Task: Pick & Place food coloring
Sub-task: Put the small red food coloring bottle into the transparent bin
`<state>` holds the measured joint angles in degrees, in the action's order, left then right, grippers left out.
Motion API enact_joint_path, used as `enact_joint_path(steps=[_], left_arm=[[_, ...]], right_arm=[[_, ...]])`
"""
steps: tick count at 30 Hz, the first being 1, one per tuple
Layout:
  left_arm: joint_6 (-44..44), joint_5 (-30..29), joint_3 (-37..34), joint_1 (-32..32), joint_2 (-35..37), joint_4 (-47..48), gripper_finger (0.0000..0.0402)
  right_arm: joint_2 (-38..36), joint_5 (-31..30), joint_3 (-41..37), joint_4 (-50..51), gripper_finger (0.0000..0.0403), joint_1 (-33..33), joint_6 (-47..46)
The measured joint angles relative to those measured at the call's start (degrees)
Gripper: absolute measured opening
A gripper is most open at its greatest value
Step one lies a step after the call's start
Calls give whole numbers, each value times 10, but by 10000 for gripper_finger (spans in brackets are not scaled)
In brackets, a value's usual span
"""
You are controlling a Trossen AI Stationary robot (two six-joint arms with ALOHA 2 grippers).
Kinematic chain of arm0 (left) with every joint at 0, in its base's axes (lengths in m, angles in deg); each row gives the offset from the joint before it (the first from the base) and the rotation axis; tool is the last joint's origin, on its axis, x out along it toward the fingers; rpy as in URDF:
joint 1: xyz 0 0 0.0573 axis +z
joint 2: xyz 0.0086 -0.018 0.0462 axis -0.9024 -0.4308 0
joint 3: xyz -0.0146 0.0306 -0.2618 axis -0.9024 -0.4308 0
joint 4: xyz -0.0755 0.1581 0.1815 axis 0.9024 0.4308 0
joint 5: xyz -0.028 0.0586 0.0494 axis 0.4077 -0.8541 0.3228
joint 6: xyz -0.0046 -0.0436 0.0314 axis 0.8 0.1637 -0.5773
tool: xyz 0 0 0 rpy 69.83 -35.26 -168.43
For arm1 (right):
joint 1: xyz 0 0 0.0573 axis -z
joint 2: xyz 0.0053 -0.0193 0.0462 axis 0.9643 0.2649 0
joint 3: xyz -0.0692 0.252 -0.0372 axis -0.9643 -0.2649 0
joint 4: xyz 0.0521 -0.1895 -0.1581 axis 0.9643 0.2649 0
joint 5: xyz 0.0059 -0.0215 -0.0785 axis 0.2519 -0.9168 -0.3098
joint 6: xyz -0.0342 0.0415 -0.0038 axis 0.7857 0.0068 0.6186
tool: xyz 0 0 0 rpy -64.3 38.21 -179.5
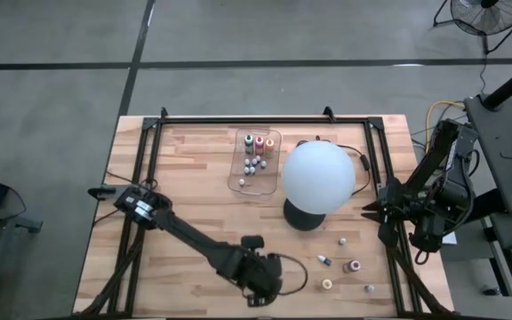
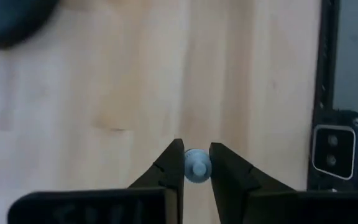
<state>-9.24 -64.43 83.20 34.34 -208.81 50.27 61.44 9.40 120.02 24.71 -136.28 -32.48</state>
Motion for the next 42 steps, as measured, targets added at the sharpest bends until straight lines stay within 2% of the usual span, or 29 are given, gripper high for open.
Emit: enact_joint_path(steps=[7, 8, 12, 17, 25, 33, 42], left_arm=[[0, -39, 142, 56, 1, 164, 33], [-1, -50, 142, 65, 11, 170, 33], [-2, -67, 74, 102, 92, 153, 33], [-18, -127, 0, 137, 186, 148, 32], [-64, -125, -132, 228, 297, 90, 32], [-121, -68, -234, 341, 317, 9, 32], [-168, -50, -328, 421, 315, -102, 32]], right_arm=[[0, 0, 0, 0, 89, 0, 6], [0, 0, 0, 0, 88, 0, 8], [0, 2, 0, 0, 80, 0, 20], [0, 9, 0, 1, 73, 0, 38], [0, 13, 0, 1, 79, 0, 59], [0, 13, 0, 0, 78, 0, 137], [1, 14, 0, 0, 68, 0, 109]])
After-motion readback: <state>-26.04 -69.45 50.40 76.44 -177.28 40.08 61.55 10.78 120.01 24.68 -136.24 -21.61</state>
